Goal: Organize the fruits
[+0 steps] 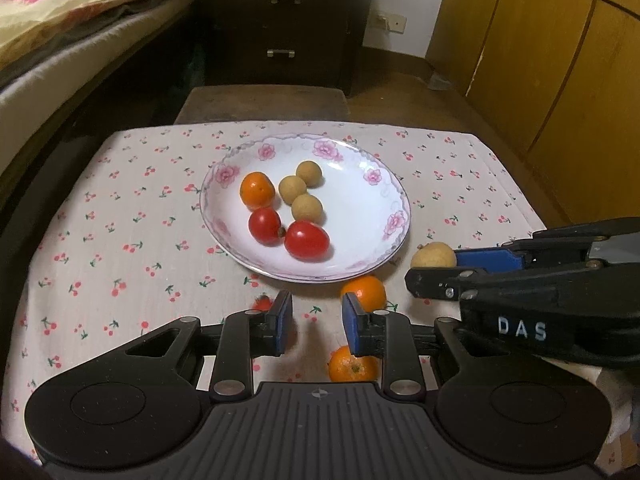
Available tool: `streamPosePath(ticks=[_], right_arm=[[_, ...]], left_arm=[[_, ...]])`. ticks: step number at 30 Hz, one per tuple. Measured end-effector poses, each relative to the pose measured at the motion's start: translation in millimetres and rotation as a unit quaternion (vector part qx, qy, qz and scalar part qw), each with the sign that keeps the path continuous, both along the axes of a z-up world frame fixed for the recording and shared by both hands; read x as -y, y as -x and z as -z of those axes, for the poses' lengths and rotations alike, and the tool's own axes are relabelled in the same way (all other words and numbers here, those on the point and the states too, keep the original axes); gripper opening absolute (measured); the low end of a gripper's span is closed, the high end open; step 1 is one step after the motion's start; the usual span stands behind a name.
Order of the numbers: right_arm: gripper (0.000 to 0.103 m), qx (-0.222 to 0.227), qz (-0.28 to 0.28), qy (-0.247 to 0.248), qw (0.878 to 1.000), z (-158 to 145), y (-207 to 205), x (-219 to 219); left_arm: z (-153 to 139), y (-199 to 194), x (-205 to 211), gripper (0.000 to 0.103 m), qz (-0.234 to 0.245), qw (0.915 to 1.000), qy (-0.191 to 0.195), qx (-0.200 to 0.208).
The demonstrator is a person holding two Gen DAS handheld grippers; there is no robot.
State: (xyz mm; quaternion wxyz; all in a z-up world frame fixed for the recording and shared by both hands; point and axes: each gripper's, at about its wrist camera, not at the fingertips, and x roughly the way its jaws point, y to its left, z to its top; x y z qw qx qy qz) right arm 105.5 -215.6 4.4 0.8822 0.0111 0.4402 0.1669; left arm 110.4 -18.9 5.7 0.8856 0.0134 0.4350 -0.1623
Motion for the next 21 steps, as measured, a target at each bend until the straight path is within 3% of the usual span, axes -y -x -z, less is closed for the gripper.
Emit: streamPosePath(ticks=[14,21], right_arm=[[0.031,-0.017,0.001,0.002,1.000,10,7,6],[0.031,-0.023,0.001,-0.001,1.000,15,5,6]], left_arm=[[21,-2,-22,0.038,-0.029,0.9987,0.015,-0.040],[18,-4,-26,0.051,-0.041,0.9988,0.009,-0.024]])
